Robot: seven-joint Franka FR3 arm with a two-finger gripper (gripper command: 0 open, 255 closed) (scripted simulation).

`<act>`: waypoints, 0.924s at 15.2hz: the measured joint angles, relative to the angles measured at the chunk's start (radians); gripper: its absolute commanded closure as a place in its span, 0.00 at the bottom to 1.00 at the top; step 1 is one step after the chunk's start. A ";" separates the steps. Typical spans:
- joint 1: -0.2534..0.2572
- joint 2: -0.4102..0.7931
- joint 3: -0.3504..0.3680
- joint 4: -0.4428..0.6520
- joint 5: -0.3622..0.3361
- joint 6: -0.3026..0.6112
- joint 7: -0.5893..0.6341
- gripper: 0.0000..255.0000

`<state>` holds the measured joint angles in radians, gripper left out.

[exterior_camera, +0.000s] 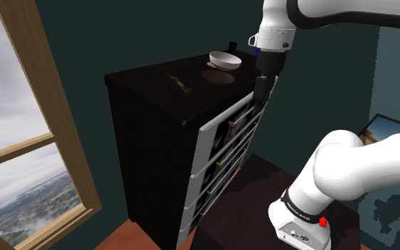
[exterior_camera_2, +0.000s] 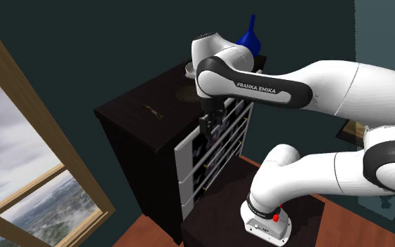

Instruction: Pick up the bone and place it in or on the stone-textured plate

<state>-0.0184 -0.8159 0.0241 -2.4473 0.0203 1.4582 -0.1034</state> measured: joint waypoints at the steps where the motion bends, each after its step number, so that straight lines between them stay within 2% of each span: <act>1: 0.000 0.000 0.000 0.000 0.000 0.000 0.000 0.00; 5: 0.000 0.105 0.002 0.051 0.008 0.072 0.004 0.00; 14: -0.001 0.429 0.005 0.267 0.026 0.232 0.013 0.00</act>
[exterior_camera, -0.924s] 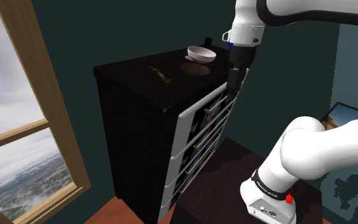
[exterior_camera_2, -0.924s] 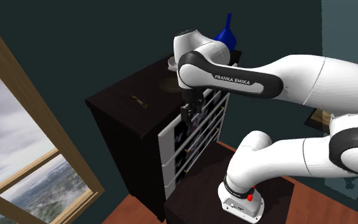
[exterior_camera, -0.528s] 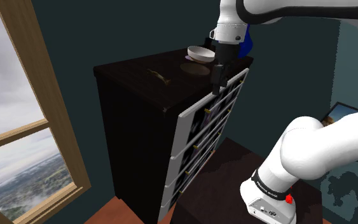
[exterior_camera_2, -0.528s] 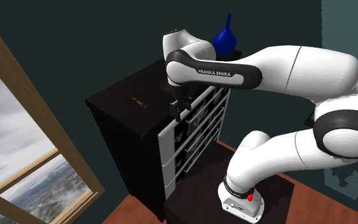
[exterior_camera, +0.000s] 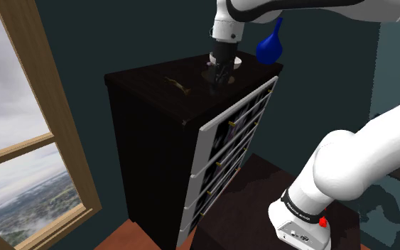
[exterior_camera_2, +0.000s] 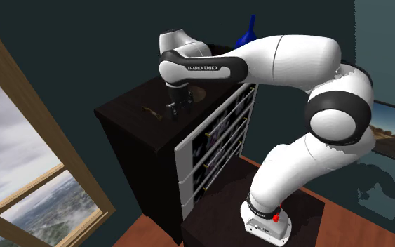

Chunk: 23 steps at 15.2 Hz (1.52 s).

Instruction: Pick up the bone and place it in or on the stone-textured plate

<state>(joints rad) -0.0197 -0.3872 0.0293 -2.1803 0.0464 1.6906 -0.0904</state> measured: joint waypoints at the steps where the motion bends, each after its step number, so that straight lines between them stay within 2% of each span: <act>1: -0.002 0.043 -0.003 0.036 0.000 0.013 -0.004 0.00; 9: 0.001 0.320 0.001 0.321 0.014 0.053 0.009 0.00; 15: 0.001 0.545 0.001 0.594 0.022 0.039 0.015 0.00; 17: 0.002 0.568 0.002 0.609 0.023 0.051 0.016 0.00; 23: 0.003 0.576 0.003 0.547 0.024 0.122 0.014 0.00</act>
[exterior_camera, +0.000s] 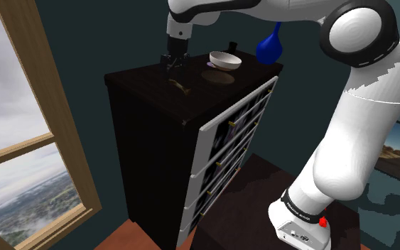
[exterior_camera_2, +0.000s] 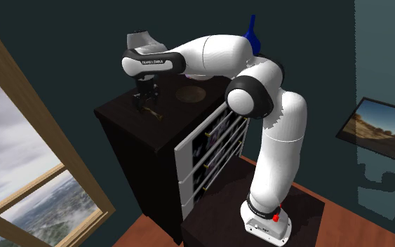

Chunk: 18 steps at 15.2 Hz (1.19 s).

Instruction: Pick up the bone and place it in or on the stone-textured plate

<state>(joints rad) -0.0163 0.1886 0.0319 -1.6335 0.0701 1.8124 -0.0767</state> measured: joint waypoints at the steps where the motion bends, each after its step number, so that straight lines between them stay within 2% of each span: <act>1: 0.000 -0.002 0.000 -0.008 0.000 0.007 0.000 0.00; 6: 0.001 0.000 0.000 -0.012 0.000 0.013 0.000 0.00; 7: 0.001 0.000 0.000 -0.012 0.000 0.013 0.000 1.00; 18: 0.000 0.000 0.000 -0.006 0.000 0.006 0.000 1.00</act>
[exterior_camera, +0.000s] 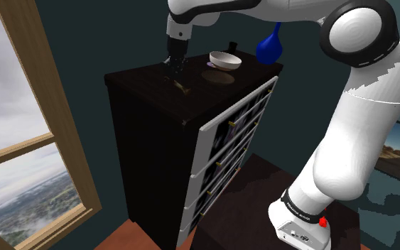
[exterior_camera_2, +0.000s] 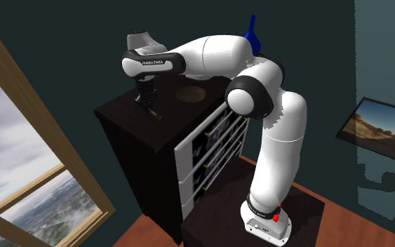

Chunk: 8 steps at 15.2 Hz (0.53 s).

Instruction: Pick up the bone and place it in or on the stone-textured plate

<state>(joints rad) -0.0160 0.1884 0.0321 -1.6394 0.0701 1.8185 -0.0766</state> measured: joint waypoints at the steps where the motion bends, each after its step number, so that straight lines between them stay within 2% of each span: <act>1: 0.000 -0.001 0.000 0.008 0.000 -0.009 0.001 1.00; 8: 0.000 0.005 0.000 0.107 -0.001 -0.101 0.007 1.00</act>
<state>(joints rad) -0.0163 0.1930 0.0320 -1.5328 0.0687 1.7174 -0.0699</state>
